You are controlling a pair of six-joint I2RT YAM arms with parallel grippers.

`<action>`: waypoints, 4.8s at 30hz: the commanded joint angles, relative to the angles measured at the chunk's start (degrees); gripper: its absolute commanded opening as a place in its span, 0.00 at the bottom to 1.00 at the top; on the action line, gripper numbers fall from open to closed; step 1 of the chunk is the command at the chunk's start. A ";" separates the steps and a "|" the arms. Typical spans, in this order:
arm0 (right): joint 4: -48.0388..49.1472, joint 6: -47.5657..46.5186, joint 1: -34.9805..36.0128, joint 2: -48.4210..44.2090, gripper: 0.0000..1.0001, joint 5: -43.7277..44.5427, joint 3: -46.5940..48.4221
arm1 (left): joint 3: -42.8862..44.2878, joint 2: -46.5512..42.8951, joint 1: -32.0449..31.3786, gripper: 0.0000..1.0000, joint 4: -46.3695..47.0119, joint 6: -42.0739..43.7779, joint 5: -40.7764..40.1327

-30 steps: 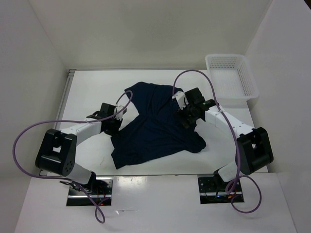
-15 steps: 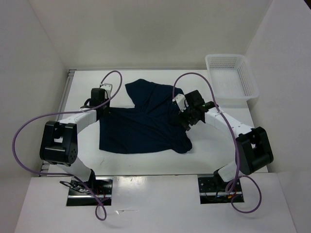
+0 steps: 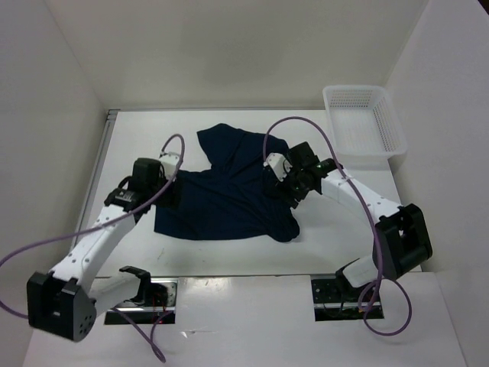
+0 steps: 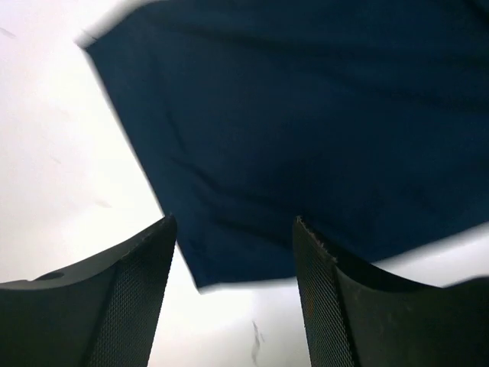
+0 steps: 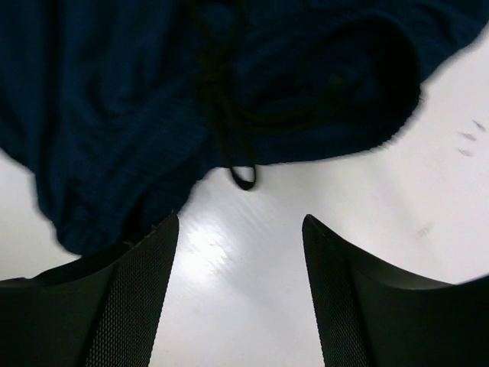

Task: Fold and stack the shorts
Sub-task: Flatten the shorts out, then fold the shorts

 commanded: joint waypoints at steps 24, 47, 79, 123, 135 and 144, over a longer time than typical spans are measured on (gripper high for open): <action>16.05 16.71 -10.01 19.87 0.66 -0.12 14.72 | -18.29 3.12 -8.20 0.72 -3.55 0.19 -4.70; 22.56 26.02 -14.93 34.81 0.16 19.23 30.45 | -22.43 1.11 -4.60 0.00 -8.11 0.19 -7.16; 6.99 0.55 9.68 10.21 0.87 6.19 -3.73 | -22.78 -4.43 -6.36 0.07 -6.01 0.19 -3.30; 8.05 1.59 0.01 3.35 0.89 -0.05 9.89 | 6.57 20.16 5.50 0.69 9.89 0.19 -1.60; -2.05 -13.17 14.07 2.39 0.58 -3.11 -2.94 | 7.28 36.78 9.55 0.59 18.77 0.19 -7.51; -0.29 -18.96 19.17 4.94 0.09 4.52 -13.22 | 13.23 43.99 10.07 0.53 22.56 0.19 -13.14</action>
